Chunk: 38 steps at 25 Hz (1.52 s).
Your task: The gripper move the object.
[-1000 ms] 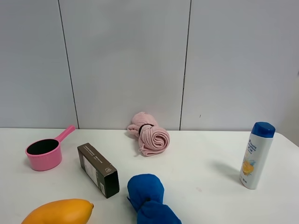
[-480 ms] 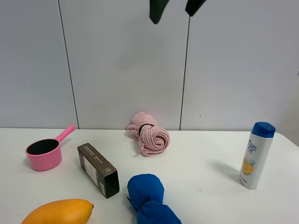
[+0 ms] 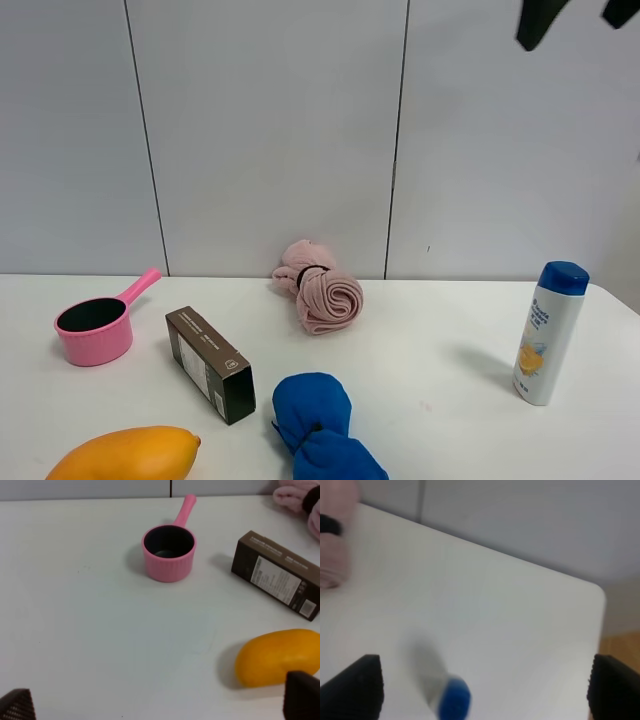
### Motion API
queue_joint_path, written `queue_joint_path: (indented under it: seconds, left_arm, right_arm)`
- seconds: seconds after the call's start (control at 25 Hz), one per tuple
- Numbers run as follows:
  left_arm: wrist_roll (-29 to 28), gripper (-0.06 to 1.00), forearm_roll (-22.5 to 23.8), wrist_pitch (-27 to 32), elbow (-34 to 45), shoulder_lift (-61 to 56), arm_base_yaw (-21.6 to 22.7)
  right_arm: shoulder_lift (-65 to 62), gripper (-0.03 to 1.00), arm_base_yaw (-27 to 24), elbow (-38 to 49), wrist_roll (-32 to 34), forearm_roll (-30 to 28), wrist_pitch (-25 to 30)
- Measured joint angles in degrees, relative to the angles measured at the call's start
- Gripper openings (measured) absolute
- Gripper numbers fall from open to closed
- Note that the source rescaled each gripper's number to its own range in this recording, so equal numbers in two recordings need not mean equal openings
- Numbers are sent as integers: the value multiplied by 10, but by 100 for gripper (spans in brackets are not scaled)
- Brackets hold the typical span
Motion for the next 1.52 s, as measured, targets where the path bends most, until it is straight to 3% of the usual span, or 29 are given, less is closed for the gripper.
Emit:
queue_joint_path:
  seconds: [0.36,0.52,1.08,1.36,1.52]
  left_arm:
    - [0,100,0,0,0,0,0]
    - [0,100,0,0,0,0,0]
    - [0,100,0,0,0,0,0]
    - [0,100,0,0,0,0,0]
    - [0,100,0,0,0,0,0]
  right_arm:
    - [-177,72,-185,166,25,4,0]
    - [-277,72,-230,255,25,1,0]
    - [-607,72,-237,561,97,4,-19]
    - [-746,72,-237,689,96,63,-82]
    - [-806,72,-237,735,60,69,-100]
